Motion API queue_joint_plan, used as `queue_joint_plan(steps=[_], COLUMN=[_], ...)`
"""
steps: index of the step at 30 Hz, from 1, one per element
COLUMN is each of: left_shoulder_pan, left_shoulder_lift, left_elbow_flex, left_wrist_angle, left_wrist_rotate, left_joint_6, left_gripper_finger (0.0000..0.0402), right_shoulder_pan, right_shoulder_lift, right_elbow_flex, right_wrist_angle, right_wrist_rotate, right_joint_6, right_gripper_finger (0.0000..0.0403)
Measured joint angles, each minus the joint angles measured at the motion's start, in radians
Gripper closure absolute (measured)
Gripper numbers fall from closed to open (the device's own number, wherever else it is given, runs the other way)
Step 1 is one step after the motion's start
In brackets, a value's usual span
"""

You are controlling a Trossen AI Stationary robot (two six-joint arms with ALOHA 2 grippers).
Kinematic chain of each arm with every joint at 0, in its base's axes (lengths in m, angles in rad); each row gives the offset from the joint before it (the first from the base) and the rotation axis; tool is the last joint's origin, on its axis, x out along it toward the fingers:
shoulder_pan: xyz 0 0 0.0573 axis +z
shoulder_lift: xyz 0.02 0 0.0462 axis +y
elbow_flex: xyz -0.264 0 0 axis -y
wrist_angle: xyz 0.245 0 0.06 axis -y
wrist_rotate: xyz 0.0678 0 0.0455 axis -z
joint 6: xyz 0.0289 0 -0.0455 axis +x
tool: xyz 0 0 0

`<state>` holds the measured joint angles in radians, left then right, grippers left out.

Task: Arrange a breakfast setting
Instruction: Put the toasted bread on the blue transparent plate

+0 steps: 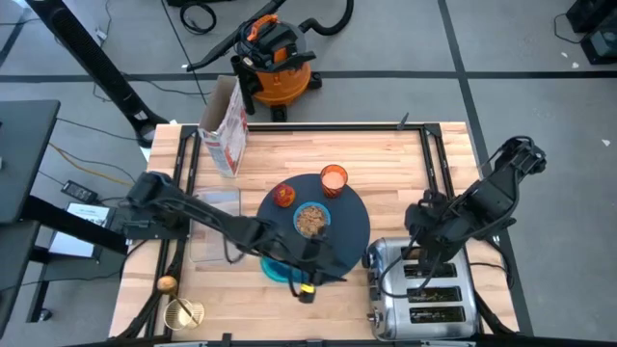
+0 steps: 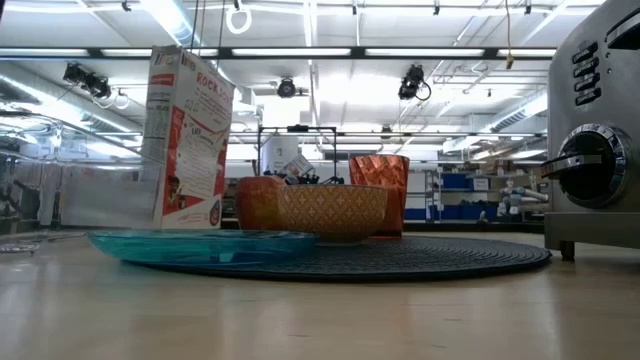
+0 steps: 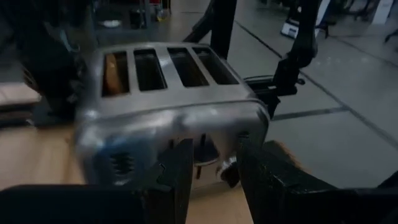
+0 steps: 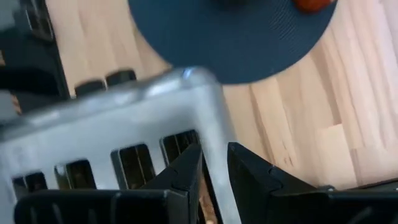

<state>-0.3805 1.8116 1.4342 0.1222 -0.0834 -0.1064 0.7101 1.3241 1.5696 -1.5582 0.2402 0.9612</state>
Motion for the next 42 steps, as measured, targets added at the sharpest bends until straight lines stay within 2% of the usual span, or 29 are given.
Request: queue_joint_plan(steps=[2,7,14,21,26,34,38,42], left_shoulder_pan=[0.0,0.015,0.006,-0.006,-0.005,0.016,0.02,0.021], left_shoulder_lift=[0.04,0.099,0.243,0.372,0.408,0.431,0.431,0.431], left_elbow_flex=[0.0,0.0,-0.001,0.0,0.0,0.0,0.0,0.015], left_wrist_angle=[0.056,0.059,0.069,0.267,0.409,0.464,0.556,0.54], left_wrist_rotate=[-0.001,-0.061,-0.1,-0.11,-0.157,-0.176,-0.158,-0.142], left_joint_6=[-0.031,-0.143,-0.119,-0.059,-0.038,0.008,0.045,0.048], left_gripper_finger=[0.0273,0.03,0.0391,0.0393,0.0396,0.0398,0.0397,0.0395], right_shoulder_pan=[0.0,0.0,0.0,0.0,-0.001,-0.011,-0.021,-0.026], right_shoulder_lift=[-0.018,-0.054,-0.062,-0.062,-0.062,-0.062,-0.062,-0.062], right_elbow_flex=[0.0,0.0,0.0,0.0,0.0,0.0,0.0,0.0], right_wrist_angle=[0.018,0.023,0.099,0.13,0.129,0.128,0.128,0.129], right_wrist_rotate=[0.025,0.115,0.139,0.136,0.136,0.136,0.136,0.135], right_joint_6=[0.005,0.002,-0.104,-0.126,-0.126,-0.124,-0.123,-0.119], right_gripper_finger=[0.0315,0.0315,0.0316,0.0315,0.0316,0.0315,0.0315,0.0315])
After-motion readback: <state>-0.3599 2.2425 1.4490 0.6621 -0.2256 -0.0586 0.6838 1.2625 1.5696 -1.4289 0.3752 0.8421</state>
